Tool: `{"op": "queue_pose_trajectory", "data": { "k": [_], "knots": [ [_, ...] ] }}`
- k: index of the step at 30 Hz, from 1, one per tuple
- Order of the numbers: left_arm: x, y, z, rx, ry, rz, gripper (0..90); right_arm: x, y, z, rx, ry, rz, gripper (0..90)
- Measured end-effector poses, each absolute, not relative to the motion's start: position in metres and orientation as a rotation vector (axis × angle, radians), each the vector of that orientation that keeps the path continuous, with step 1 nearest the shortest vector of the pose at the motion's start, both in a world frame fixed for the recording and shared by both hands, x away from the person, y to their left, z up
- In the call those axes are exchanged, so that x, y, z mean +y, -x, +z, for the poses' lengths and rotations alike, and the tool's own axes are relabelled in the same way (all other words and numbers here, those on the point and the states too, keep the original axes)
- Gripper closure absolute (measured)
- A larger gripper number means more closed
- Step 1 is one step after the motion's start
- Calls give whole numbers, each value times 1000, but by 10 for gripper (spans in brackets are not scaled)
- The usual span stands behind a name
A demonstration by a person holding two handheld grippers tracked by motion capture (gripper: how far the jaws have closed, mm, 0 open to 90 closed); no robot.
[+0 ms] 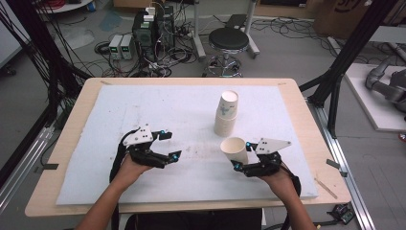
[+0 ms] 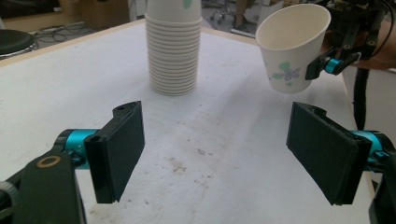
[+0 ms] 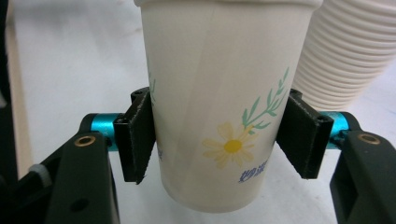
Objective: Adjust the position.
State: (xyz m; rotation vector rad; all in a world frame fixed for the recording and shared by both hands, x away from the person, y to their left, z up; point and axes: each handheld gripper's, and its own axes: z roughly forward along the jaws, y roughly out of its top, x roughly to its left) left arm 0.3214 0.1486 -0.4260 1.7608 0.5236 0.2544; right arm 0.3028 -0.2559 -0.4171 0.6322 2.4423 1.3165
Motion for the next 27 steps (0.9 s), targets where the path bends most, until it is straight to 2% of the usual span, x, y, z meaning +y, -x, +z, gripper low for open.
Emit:
{"op": "queue_pose_trajectory", "data": {
  "k": [14, 27],
  "knots": [
    [163, -322, -436, 569, -1706, 301, 194, -287, -300, -415, 2164, -788, 1461, 347],
    [168, -322, -434, 583, -1686, 332, 191, -299, -298, -416, 2093, -853, 1447, 347]
  ]
}}
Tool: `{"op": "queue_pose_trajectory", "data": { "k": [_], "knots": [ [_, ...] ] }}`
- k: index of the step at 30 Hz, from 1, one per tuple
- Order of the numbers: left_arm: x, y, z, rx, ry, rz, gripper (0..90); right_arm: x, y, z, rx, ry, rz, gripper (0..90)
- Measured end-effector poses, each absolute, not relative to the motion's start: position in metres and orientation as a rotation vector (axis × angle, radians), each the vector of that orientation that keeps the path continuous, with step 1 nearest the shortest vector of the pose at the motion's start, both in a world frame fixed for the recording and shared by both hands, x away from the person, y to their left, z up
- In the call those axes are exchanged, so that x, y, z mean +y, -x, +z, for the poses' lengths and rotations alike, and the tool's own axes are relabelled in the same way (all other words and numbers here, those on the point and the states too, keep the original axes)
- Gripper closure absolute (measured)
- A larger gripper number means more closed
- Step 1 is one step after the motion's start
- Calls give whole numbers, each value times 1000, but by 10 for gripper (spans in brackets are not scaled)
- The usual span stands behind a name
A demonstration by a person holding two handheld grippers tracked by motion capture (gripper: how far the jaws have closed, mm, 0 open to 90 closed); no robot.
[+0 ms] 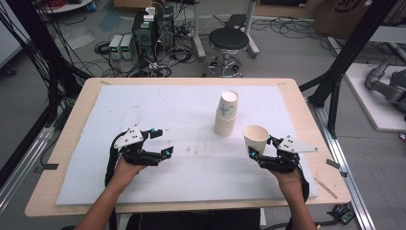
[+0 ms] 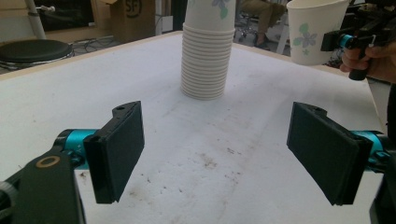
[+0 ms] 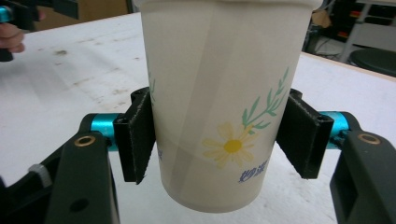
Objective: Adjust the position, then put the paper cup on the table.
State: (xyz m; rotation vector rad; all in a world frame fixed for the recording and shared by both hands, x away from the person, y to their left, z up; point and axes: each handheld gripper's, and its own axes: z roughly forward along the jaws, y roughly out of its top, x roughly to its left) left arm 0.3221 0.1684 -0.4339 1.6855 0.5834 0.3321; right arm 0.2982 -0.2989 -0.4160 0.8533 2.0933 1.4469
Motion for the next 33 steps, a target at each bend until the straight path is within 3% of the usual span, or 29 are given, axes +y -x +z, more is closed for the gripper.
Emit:
{"op": "queue_pose_trajectory", "data": {
  "k": [33],
  "knots": [
    [168, -322, -437, 600, -1720, 311, 191, -293, -363, -447, 2066, -1279, 1164, 349]
  ]
}}
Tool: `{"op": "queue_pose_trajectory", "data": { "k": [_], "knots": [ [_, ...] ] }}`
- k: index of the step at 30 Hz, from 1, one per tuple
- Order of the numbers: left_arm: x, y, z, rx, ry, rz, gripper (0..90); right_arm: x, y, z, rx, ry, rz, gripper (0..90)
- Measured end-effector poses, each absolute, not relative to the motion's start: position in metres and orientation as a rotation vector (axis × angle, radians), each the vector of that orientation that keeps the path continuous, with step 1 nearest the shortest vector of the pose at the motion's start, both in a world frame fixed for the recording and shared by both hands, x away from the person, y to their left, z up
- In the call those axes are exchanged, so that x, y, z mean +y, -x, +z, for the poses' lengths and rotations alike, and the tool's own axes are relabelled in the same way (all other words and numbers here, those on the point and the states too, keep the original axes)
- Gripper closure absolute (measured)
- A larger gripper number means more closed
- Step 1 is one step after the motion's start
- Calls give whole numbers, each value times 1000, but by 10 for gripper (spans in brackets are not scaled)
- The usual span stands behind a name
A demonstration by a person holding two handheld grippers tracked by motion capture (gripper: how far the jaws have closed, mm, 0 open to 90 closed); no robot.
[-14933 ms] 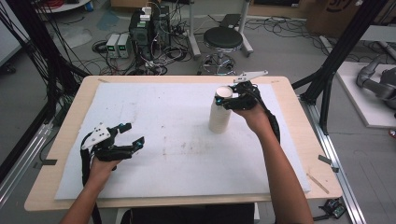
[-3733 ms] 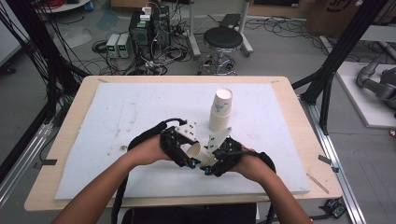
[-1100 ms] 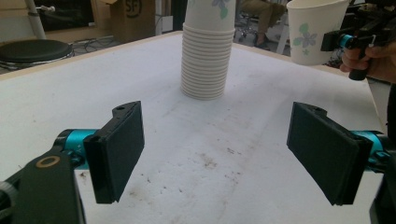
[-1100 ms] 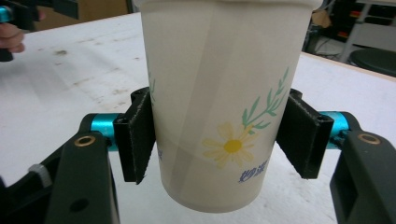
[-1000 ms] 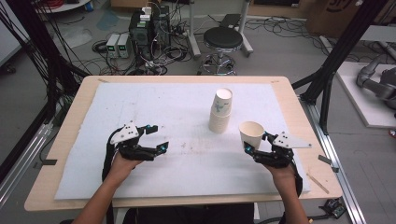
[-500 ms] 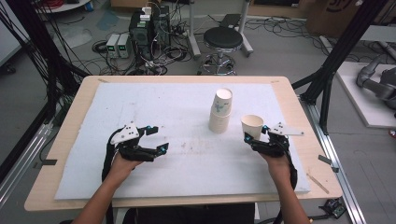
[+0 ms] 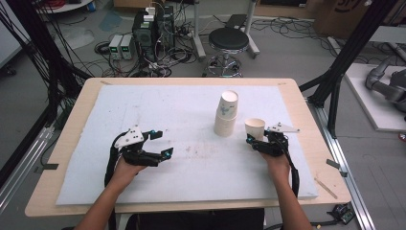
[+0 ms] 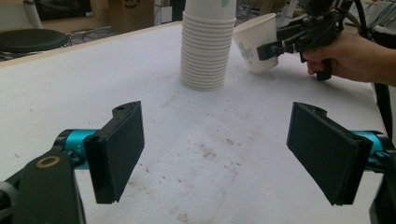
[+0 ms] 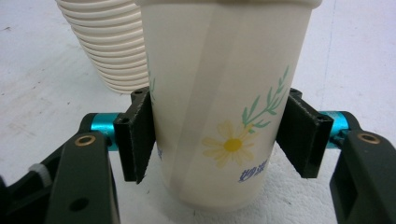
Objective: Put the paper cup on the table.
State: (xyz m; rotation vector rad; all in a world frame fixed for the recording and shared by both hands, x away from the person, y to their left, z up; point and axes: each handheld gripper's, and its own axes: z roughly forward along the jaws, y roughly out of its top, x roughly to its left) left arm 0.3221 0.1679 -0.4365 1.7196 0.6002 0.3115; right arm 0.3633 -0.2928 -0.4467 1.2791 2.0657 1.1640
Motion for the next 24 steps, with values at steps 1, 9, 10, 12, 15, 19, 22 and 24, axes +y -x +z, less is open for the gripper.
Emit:
{"op": "queue_pose_trajectory", "data": {
  "k": [1, 9, 10, 12, 15, 19, 22, 24],
  "knots": [
    [168, -322, -437, 600, -1721, 309, 191, -293, -363, -447, 2071, -1274, 1162, 350],
    [169, -322, -439, 616, -1719, 315, 192, -300, -351, -447, 2127, -1198, 1108, 356],
    [169, -322, -439, 617, -1720, 317, 191, -303, -349, -448, 2128, -1208, 1114, 356],
    [170, -322, -439, 618, -1723, 321, 191, -304, -349, -448, 2139, -1194, 1106, 355],
    [171, -323, -439, 631, -1717, 322, 191, -303, -349, -448, 2142, -1187, 1104, 329],
    [173, -324, -440, 647, -1714, 321, 191, -306, -347, -448, 2118, -1236, 1117, 191],
    [175, -324, -440, 655, -1716, 322, 186, -310, -344, -447, 2121, -1253, 1137, 190],
    [176, -325, -441, 663, -1716, 320, 185, -312, -339, -446, 2133, -1264, 1137, 191]
  ]
}}
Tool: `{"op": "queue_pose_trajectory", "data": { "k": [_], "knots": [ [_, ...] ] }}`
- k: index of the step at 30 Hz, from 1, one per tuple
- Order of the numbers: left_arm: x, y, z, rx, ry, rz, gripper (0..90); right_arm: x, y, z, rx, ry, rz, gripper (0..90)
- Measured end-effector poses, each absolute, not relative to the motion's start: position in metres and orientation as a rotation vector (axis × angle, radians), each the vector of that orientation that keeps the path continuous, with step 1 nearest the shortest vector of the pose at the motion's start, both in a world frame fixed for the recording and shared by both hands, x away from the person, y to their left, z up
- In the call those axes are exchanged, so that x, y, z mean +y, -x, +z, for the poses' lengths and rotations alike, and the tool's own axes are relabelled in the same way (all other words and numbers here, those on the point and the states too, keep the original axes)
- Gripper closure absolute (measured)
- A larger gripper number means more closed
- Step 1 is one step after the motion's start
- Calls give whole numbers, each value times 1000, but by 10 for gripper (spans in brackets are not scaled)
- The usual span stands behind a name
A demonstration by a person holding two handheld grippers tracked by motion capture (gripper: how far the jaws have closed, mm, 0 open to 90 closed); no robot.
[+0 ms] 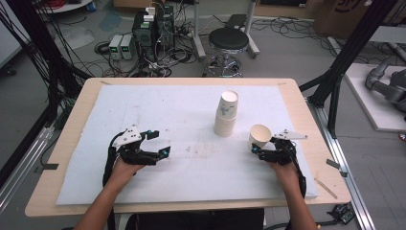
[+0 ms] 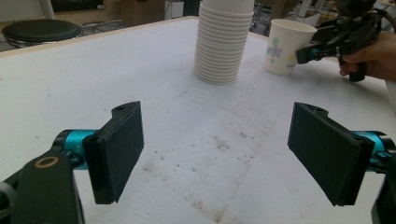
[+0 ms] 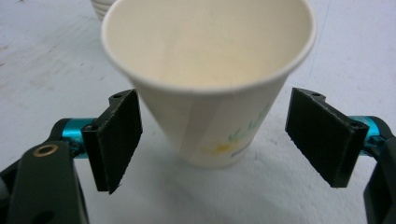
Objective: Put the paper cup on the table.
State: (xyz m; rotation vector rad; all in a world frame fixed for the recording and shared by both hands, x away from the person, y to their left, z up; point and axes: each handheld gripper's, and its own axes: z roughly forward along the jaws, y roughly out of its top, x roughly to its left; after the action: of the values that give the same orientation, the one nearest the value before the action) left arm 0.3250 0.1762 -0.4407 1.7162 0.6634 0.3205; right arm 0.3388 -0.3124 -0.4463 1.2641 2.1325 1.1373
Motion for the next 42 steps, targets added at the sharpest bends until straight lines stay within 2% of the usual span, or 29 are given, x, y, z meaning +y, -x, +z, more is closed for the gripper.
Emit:
{"op": "queue_pose_trajectory", "data": {
  "k": [17, 25, 42],
  "knots": [
    [206, -319, -431, 711, -1582, 401, 160, -327, -286, -420, 2122, -1134, 1238, 191],
    [205, -315, -432, 699, -1587, 407, 164, -313, -276, -400, 2148, -980, 1335, 191],
    [199, -305, -430, 650, -1605, 395, 164, -311, -270, -401, 2144, -945, 1291, 191]
  ]
}}
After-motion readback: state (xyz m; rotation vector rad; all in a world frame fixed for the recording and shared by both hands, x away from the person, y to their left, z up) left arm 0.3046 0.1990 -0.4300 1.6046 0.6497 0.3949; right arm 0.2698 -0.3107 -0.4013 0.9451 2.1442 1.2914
